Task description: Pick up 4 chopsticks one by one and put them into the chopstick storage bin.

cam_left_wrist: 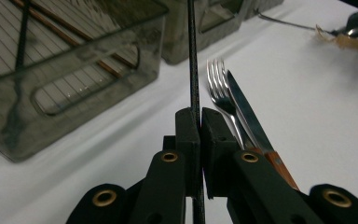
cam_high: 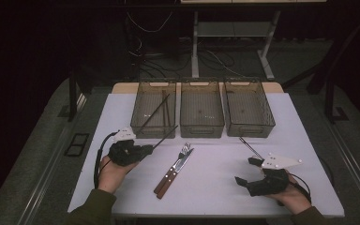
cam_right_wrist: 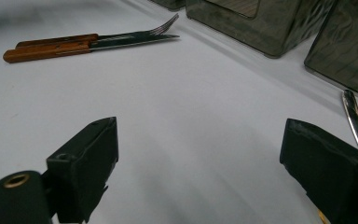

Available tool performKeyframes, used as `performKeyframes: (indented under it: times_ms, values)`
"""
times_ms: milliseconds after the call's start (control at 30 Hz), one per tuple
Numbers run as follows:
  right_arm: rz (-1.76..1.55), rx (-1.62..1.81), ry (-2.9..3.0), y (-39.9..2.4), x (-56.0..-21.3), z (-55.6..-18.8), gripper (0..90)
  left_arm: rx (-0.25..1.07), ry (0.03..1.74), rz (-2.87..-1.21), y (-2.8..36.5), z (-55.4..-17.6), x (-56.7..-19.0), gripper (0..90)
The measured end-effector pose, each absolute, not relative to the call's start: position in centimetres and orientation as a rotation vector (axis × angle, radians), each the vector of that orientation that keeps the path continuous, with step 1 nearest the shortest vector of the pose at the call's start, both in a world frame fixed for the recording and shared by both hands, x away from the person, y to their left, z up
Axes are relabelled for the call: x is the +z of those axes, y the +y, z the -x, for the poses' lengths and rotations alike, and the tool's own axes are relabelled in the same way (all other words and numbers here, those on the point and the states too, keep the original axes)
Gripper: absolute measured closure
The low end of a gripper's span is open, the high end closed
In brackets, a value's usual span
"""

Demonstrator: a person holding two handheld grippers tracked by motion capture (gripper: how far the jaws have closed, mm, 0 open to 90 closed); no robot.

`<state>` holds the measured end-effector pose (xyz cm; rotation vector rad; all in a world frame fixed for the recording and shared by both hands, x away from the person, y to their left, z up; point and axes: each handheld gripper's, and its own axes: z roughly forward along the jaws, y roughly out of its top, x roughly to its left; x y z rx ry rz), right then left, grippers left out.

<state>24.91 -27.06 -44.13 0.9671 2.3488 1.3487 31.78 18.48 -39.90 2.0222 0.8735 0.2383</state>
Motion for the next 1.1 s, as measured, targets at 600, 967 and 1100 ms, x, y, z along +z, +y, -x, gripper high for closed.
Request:
performKeyframes:
  times_ms: [600, 967, 1100]
  values:
    - [-0.968, 1.349, 2.346, -27.1, -44.1, -24.9, 11.7, 0.318, 0.954, -1.900, 18.5, -35.0, -37.7, 85.7]
    - [-0.972, 1.356, 2.340, -27.2, -44.1, -24.9, 11.7, 0.334, 1.050, -1.847, 17.9, -38.9, -37.1, 85.8]
    - [-0.974, 1.358, 2.341, -27.3, -44.1, -24.9, 11.7, 0.349, 1.081, -1.852, 17.3, -40.6, -36.7, 85.7]
